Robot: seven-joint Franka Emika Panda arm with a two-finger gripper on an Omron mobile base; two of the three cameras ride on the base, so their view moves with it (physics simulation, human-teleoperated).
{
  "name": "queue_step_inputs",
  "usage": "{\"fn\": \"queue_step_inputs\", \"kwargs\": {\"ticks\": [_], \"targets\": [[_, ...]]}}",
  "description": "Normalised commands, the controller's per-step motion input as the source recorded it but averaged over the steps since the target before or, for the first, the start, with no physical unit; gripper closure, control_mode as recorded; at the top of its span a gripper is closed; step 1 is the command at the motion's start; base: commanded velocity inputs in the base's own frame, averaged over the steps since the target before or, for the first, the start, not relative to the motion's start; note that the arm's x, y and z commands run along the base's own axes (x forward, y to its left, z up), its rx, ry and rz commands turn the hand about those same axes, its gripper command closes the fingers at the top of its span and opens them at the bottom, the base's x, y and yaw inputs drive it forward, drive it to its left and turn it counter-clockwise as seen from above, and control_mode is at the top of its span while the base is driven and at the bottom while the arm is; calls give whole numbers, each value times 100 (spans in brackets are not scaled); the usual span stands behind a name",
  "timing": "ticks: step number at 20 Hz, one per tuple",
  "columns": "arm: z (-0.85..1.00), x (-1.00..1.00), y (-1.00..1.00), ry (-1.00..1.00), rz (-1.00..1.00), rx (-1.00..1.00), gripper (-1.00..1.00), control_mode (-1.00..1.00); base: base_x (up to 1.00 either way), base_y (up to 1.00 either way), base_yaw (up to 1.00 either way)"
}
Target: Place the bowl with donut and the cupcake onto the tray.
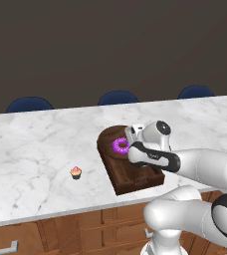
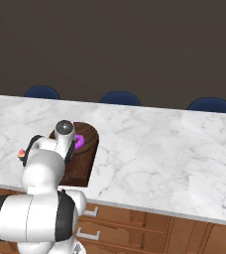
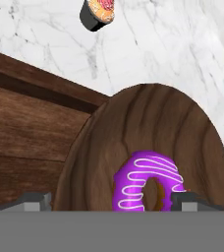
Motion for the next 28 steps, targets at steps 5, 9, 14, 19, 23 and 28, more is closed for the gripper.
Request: {"fn": "queue_step_inputs", "kwargs": {"ticks": [5,9,14,19,23,28], "targets": [[41,0,0,1,0,0,-100,-100,0,0,0],[41,0,7,16,-3,0,-100,-100,0,0,0],[19,-7,31,16,-18,0,-100,-100,0,0,0],[15,-8,36,16,-22,0,-100,-100,0,0,0],[11,-12,30,16,-22,0,-100,-100,0,0,0],[5,-14,31,18,-22,0,-100,-100,0,0,0]]}}
